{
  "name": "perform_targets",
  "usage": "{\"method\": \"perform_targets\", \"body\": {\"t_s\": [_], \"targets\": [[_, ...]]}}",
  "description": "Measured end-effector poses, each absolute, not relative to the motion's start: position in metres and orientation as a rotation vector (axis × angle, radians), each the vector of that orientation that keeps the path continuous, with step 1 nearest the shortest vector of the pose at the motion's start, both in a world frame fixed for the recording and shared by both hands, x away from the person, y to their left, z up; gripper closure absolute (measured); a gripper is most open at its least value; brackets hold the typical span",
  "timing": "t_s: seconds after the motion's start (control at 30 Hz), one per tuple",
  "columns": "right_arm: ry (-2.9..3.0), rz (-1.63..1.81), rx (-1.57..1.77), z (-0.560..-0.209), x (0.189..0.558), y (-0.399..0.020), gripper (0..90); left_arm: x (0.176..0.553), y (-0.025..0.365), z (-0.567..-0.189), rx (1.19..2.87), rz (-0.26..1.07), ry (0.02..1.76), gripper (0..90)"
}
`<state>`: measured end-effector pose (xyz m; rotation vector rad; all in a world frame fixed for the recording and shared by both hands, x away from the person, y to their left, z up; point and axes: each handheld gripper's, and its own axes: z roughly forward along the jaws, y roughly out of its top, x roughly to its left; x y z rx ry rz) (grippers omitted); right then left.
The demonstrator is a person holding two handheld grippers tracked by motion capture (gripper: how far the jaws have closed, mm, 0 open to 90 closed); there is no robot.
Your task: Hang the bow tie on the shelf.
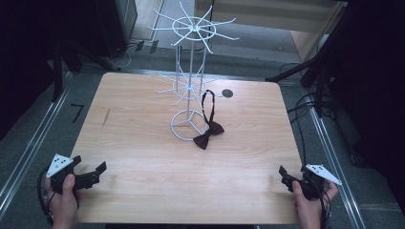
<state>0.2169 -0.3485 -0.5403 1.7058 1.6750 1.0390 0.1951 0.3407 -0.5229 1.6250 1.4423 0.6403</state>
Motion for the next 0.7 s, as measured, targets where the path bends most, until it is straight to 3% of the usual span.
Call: {"method": "perform_targets", "body": {"t_s": [0.7], "targets": [[1.585, 1.110, 1.770, -0.552, 0.193, -0.376, 13.9, 0.194, 0.340, -0.523, 1.621, 0.660, 1.452, 0.0]]}}
